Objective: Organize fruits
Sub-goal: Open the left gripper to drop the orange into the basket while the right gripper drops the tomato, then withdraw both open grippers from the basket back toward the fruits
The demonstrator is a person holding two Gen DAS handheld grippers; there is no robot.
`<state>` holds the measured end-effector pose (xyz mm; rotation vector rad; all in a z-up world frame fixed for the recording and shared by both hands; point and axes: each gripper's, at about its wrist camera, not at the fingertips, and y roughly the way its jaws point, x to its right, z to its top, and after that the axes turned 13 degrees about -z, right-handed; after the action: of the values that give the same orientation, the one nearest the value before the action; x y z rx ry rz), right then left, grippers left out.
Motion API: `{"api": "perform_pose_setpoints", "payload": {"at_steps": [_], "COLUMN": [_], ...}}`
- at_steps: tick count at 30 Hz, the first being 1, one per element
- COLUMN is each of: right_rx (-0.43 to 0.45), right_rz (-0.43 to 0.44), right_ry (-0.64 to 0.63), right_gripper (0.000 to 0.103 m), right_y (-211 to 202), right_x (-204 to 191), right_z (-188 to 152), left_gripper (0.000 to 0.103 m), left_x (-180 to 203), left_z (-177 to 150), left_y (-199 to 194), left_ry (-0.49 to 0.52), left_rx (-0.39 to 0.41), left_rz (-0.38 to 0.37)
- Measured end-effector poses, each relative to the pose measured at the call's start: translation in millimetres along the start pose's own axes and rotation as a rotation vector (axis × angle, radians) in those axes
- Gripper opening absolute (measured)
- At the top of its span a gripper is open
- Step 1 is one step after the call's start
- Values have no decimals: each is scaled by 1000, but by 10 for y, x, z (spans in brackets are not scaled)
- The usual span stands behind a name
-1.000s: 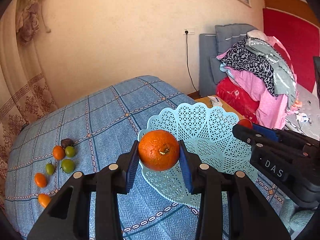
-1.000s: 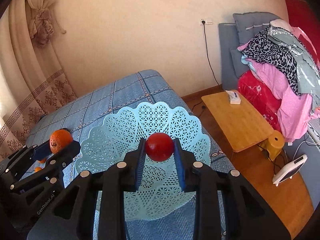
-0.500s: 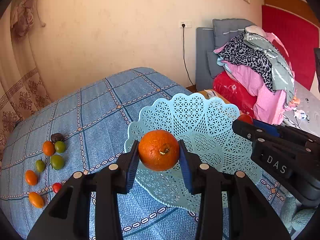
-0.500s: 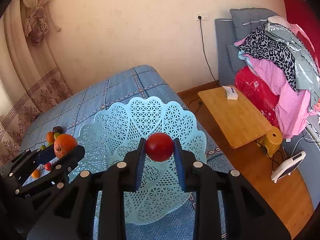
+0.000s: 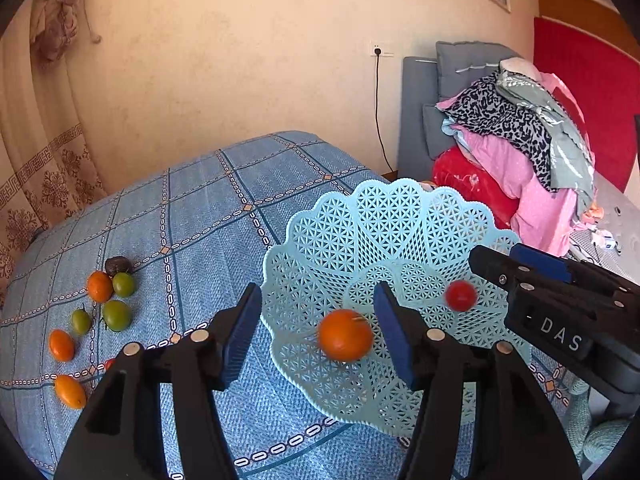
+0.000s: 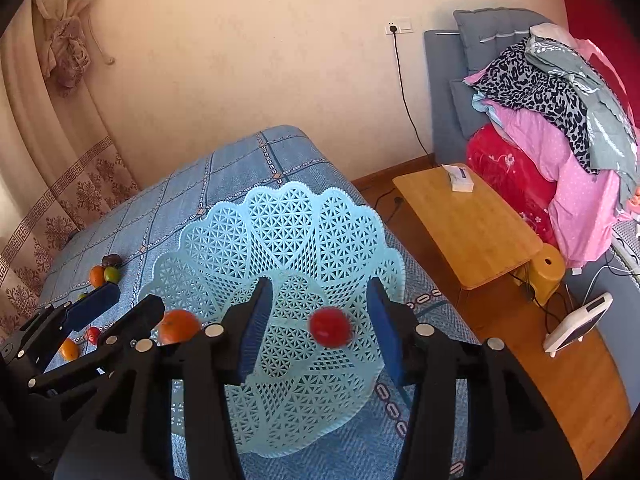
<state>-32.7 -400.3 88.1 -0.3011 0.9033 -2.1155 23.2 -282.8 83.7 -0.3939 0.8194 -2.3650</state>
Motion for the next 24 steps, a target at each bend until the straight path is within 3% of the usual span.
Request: {"api": "perform_pose_setpoints", "payload": {"at_steps": [9,14,16,18,24], "right_rx": [12,11,11,15,21], "right_rz": [-1,-2,-3,-8,-12], "right_ry": [2,3,4,9,11], "right_gripper": [51,51,52,58,59], "right_y": [-35,-37,-38,-48,-67], "right_x": [-4,-3,0,6,13], "right_z": [-3,-4,-7,-13,-10], "left_gripper": [61,76,76,77,77], "left_x": [-41,-74,-86,-94,-99], "left_z": [-7,-9,-6,-8,1], "left_y": [-13,-43,-47,-49,-75], "left_ry": [-16,-23,-27,-29,-30], "left_rx": [1,13,12,7,11], "left_rz": [7,12,15,17,22]}}
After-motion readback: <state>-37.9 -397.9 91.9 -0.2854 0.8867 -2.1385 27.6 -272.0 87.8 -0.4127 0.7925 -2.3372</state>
